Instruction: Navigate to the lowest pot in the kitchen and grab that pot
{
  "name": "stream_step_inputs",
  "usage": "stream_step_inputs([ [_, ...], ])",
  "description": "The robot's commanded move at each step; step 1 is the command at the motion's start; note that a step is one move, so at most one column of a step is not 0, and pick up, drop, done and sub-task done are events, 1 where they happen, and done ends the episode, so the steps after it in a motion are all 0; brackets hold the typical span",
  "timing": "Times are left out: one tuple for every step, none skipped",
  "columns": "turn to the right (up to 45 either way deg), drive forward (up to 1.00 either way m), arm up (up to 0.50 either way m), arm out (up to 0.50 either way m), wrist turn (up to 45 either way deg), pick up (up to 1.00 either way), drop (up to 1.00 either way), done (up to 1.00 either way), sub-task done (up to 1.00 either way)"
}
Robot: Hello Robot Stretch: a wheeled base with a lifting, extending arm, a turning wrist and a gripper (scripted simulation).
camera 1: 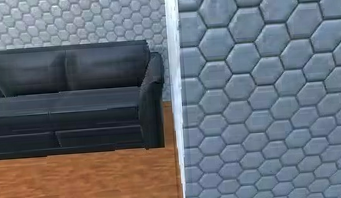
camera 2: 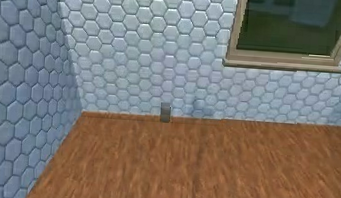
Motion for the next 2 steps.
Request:
stream_step_inputs([
  [-45.0, 0.0, 0.0, 0.0, 0.0, 0.0, 0.0, 0.0, 0.0],
  [-6.0, 0.0, 0.0, 0.0, 0.0, 0.0, 0.0, 0.0, 0.0],
])
